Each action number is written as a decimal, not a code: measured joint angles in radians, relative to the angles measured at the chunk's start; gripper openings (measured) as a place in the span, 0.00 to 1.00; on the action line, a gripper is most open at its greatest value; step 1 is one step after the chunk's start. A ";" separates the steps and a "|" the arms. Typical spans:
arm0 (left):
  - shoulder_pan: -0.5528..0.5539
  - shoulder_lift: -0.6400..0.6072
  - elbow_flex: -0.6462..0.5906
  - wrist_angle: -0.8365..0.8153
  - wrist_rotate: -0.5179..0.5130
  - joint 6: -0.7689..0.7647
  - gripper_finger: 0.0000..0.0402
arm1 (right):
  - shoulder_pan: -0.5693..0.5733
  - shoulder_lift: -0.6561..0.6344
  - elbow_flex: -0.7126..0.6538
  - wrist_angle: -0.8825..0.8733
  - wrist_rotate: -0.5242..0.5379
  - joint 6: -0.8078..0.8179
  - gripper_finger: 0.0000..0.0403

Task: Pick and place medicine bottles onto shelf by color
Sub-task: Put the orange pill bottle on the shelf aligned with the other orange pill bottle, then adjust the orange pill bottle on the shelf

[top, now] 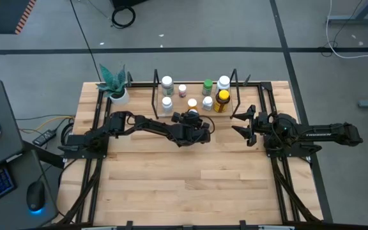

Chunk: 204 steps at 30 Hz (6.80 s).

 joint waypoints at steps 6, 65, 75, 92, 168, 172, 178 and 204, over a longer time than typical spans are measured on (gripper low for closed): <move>0.011 0.000 0.000 0.006 0.009 0.001 0.48 | 0.000 0.000 0.000 0.000 0.000 0.000 0.66; 0.082 -0.002 0.002 0.068 0.165 0.075 0.48 | 0.000 0.000 0.000 0.000 0.000 0.000 0.66; 0.079 -0.002 0.002 0.065 0.171 0.076 0.51 | 0.000 0.000 0.000 0.000 0.000 0.000 0.66; 0.072 0.005 -0.002 0.047 0.185 0.081 0.59 | 0.000 0.000 0.000 0.000 0.000 0.000 0.66; 0.234 -0.525 -0.034 -0.401 1.002 1.056 0.20 | -0.004 0.006 0.000 0.046 0.090 0.123 0.66; 0.262 -0.519 -0.034 -0.362 1.003 1.098 0.30 | -0.002 0.014 0.000 -0.011 0.066 0.158 0.66; 0.308 -0.519 -0.035 -0.297 1.003 1.161 0.45 | -0.002 0.028 0.000 -0.081 0.067 0.135 0.66; 0.391 -0.264 0.176 -0.399 0.998 1.339 0.57 | -0.064 0.088 0.060 -0.066 0.019 -0.150 0.66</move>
